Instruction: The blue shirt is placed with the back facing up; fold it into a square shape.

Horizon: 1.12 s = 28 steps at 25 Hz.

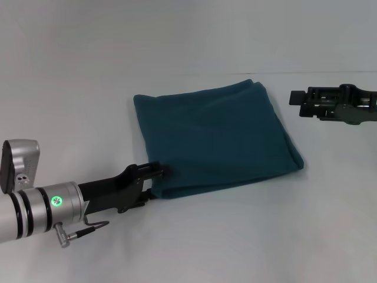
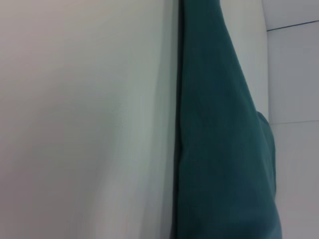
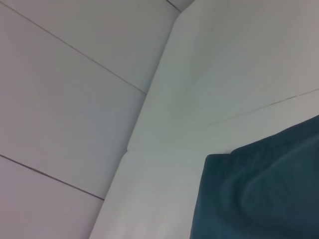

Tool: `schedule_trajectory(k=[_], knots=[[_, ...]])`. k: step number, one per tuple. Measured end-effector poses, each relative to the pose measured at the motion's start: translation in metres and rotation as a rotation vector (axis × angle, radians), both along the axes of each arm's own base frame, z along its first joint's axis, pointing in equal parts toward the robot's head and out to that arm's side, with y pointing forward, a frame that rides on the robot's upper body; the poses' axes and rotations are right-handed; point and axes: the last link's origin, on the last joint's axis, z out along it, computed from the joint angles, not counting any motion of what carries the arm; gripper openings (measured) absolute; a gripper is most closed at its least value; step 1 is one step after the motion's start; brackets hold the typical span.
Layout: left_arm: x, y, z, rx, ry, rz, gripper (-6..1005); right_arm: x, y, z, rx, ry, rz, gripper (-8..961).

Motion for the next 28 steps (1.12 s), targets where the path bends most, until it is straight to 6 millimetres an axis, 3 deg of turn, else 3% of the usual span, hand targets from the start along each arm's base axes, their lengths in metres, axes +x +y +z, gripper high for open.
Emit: schedule_trajectory(k=[10, 15, 18, 23, 28], knots=[[0.0005, -0.0021, 0.0007, -0.004, -0.011, -0.006, 691, 0.0, 0.0003, 0.0016, 0.006, 0.011, -0.006, 689], [0.0008, -0.0024, 0.0002, -0.005, -0.011, -0.01, 455, 0.0013, -0.0004, 0.0013, 0.005, 0.012, -0.012, 690], [0.0011, -0.0026, -0.0002, -0.005, -0.012, -0.012, 245, 0.0022, -0.0012, 0.0003, 0.002, 0.016, -0.016, 690], [0.0011, -0.0027, -0.0002, -0.005, -0.01, -0.014, 31, 0.0039, -0.0022, 0.001, 0.003, 0.021, -0.021, 690], [-0.0029, -0.0085, 0.0028, -0.005, -0.016, -0.02, 26, 0.0046, -0.0026, 0.0019, 0.002, 0.022, -0.023, 690]])
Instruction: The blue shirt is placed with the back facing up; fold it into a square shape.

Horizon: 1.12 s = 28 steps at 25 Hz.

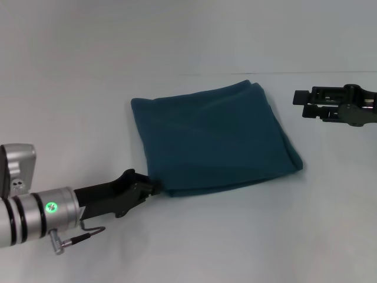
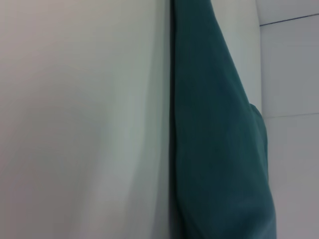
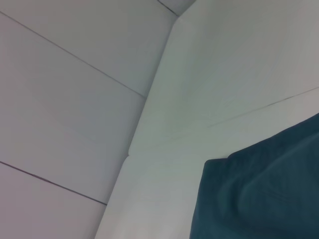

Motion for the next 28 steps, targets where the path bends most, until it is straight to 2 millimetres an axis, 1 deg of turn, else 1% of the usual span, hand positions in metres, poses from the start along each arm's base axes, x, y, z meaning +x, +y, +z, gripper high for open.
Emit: schedule_trajectory(k=[3, 9, 12, 20, 25, 28], knots=[[-0.006, -0.006, 0.006, 0.006, -0.003, 0.001, 30, 0.0, 0.0, 0.0, -0.001, 0.001, -0.001, 691], [-0.025, -0.017, 0.024, 0.032, 0.007, 0.023, 46, 0.001, -0.001, -0.001, -0.005, 0.003, -0.005, 691], [-0.031, -0.018, 0.032, 0.038, 0.022, 0.027, 54, 0.002, -0.001, -0.001, -0.004, 0.002, -0.007, 691], [-0.032, -0.017, 0.035, 0.017, 0.052, -0.001, 76, 0.002, -0.001, -0.001, -0.003, 0.001, -0.007, 692], [-0.039, -0.019, 0.041, -0.002, 0.126, -0.027, 89, 0.003, -0.001, -0.001, -0.002, -0.003, -0.008, 692], [-0.043, -0.022, 0.047, -0.006, 0.158, -0.04, 150, 0.003, -0.001, -0.001, -0.001, -0.003, -0.006, 692]])
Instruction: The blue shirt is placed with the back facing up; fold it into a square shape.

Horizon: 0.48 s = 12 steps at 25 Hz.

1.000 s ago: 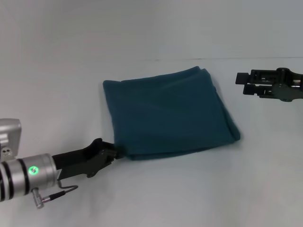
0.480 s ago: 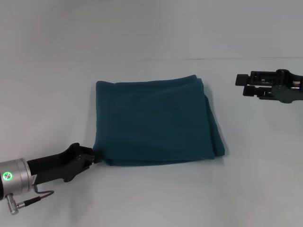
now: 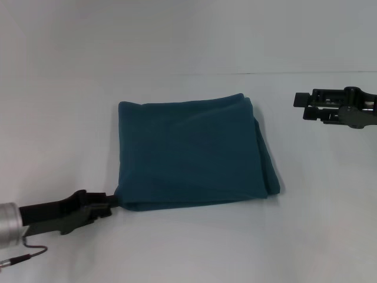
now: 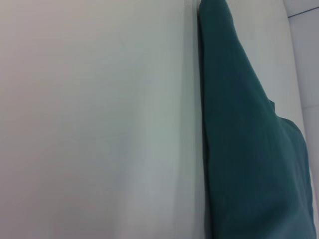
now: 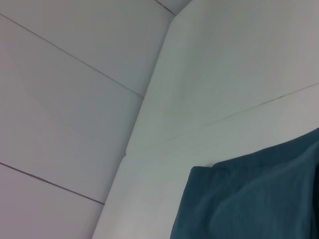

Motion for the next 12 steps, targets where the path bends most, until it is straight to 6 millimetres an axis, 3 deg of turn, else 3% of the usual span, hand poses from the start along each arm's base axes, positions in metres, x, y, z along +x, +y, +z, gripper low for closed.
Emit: schedule_trajectory(k=[7, 12], knots=[[0.001, -0.006, 0.041, 0.071, 0.026, -0.115, 291, 0.0, 0.0, 0.0, 0.011, -0.017, 0.027, 692], [0.032, 0.001, 0.069, 0.088, 0.018, -0.413, 468, -0.003, -0.005, -0.002, 0.02, -0.076, 0.169, 693]])
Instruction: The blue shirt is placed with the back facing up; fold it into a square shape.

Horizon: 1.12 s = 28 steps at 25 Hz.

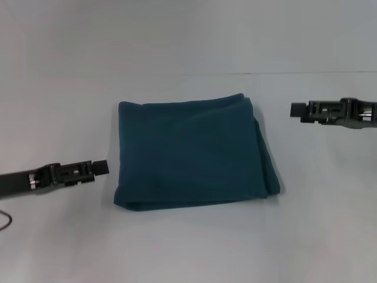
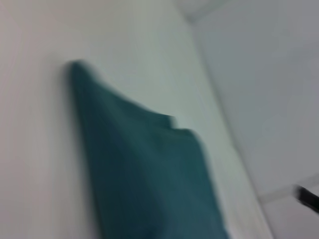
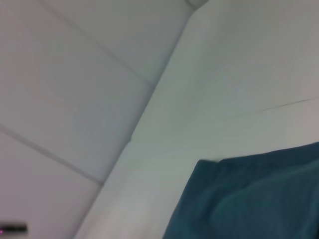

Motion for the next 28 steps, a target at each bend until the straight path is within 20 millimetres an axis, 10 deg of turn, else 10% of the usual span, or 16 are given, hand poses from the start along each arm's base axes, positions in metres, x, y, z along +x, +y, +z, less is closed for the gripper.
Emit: schedule_trajectory(k=[10, 28], knots=[[0.043, 0.03, 0.009, 0.057, 0.188, -0.491, 919, -0.001, -0.008, -0.018, 0.018, -0.184, 0.319, 685], [0.086, 0.052, -0.024, -0.035, 0.344, -0.774, 918, -0.018, -0.008, -0.041, 0.094, -0.239, 0.53, 682]])
